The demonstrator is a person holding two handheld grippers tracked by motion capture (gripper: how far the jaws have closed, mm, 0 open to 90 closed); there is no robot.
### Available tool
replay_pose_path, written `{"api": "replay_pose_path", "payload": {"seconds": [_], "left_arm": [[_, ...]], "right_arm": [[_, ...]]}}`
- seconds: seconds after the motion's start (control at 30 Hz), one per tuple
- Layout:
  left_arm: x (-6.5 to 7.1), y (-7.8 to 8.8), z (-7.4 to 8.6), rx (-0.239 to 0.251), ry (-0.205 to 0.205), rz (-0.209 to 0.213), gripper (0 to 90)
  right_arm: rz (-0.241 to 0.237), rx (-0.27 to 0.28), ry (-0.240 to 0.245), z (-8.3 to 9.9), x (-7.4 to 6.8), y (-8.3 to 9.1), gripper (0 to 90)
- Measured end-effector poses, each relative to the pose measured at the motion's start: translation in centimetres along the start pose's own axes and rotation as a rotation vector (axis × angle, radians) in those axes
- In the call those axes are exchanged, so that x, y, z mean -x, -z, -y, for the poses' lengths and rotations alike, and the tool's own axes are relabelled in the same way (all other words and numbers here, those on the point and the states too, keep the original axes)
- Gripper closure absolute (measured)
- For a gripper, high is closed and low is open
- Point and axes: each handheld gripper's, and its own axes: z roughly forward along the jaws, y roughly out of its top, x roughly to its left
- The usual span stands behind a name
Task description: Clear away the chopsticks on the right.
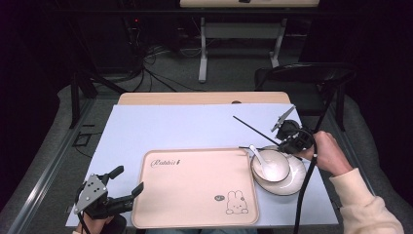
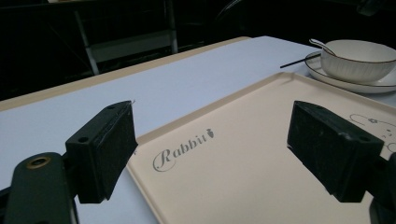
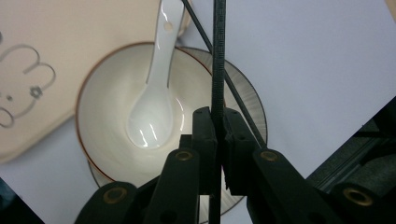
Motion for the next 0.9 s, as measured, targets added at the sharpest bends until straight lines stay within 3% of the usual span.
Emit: {"api": "replay_pose_path", "payload": {"seconds": [0.23,0.4,0.5,0.57,0.9], "left_arm": [[0.0,0.0,0.0,0.0,0.0,0.0,15.4],[0.0,0.0,0.0,0.0,-0.002,0.002,15.4],[0.0,0.0,0.0,0.0,-0.001,0.001,15.4],[0.0,0.0,0.0,0.0,-0.001,0.001,15.4],[0.0,0.0,0.0,-0.001,-0.002,0.001,15.4]], "right_arm": [[-0.018,0.028,-0.111,-1.1,-2.8,0.6,85.0],[-0.045,0.024,-0.109,-1.8,-4.1,0.7,85.0],[-0.077,0.064,-0.133,-2.1,-4.9,0.8,85.0],[-0.105,0.097,-0.164,-2.3,-5.7,0.3,85.0],[-0.166,0.055,-0.2,-3.2,-8.5,-2.6,85.0]]}}
